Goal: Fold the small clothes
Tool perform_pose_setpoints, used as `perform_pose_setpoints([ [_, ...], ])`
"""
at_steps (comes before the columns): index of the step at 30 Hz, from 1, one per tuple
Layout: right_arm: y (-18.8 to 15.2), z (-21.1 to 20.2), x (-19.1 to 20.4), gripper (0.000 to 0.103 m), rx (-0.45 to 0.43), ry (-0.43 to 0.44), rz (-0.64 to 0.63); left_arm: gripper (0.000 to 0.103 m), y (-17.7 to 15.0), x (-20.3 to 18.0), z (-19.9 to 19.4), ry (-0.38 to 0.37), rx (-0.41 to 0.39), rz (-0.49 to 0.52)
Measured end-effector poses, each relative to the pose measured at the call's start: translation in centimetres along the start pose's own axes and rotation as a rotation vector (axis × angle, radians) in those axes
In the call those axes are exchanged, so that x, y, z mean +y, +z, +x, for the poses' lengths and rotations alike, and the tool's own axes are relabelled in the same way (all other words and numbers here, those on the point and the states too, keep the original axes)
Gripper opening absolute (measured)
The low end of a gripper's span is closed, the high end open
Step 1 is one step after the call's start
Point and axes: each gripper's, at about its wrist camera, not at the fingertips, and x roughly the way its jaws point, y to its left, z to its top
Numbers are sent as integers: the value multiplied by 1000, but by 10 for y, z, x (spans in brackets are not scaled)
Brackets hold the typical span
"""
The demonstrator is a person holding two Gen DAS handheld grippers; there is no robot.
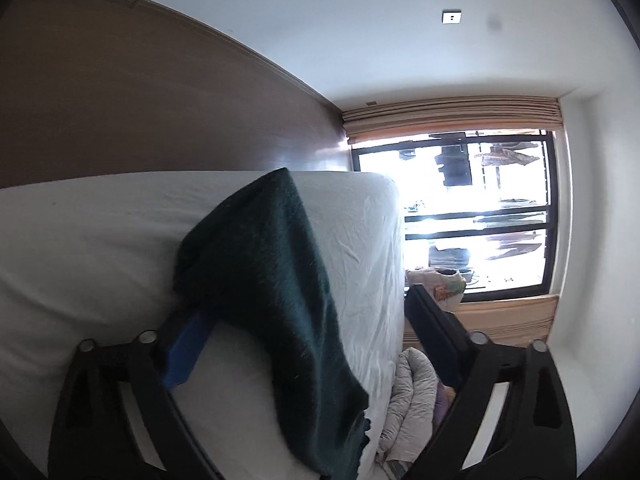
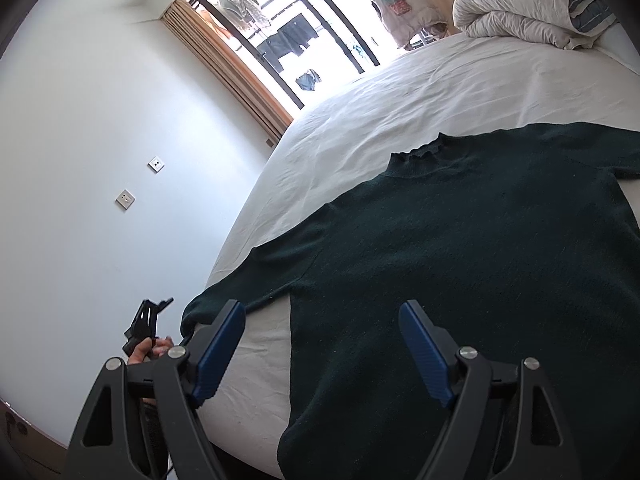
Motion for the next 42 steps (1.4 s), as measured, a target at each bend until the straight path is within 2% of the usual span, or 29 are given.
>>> perform_pose_setpoints([
  [2,-2,0,1,82,-1,5,3,103,11,-5,2,-14,-12,-44],
  [4,-3,-1,4,82,-2,5,-5,102,11,2,-9,-67,-40,-87],
  [5,-3,-3,5,82,-4,3,-13,97,13,2,-13,-94,-54,-103],
  [6,-2,-4,6,82,-8,3,-20,82,16,4,-17,-117,-60,-116],
  [7,-2,-5,7,82,-13,1,-26,74,20,7,-21,-137,-56,-127],
  [9,-2,-6,5,82,-17,3,-24,50,26,14,-26,-154,-54,-142],
  [12,-3,-2,4,82,-6,4,-14,31,28,18,-28,-152,-45,-129],
  [15,-7,1,4,82,4,8,-14,25,28,11,-29,-138,-51,-116],
  [18,-6,1,4,82,2,6,-17,25,33,2,-22,-96,-46,-44],
  [21,-6,1,1,82,0,5,-9,25,31,3,-16,-54,-40,-24],
  [24,-7,1,-1,81,1,1,-5,25,33,0,-14,-45,-42,-8],
  [27,-7,1,-4,81,4,-1,2,25,28,-8,-12,-31,-33,48],
  [28,-7,2,-5,81,6,0,7,25,15,-9,-14,-20,-29,72],
  [31,-8,4,-7,80,11,0,14,24,2,-12,-4,14,-21,97],
  [33,-9,4,-7,78,15,1,11,13,-1,-9,1,33,-26,82],
  [35,-8,2,-8,77,12,-2,7,9,-3,-10,0,39,-34,69],
  [37,-8,2,-9,75,12,-6,4,8,-1,-13,2,40,-51,73],
  [40,-8,3,-12,72,17,-10,10,7,-25,-13,-27,36,-66,99],
  [42,-9,4,-16,71,19,-11,17,7,-36,-27,-27,33,-76,140],
])
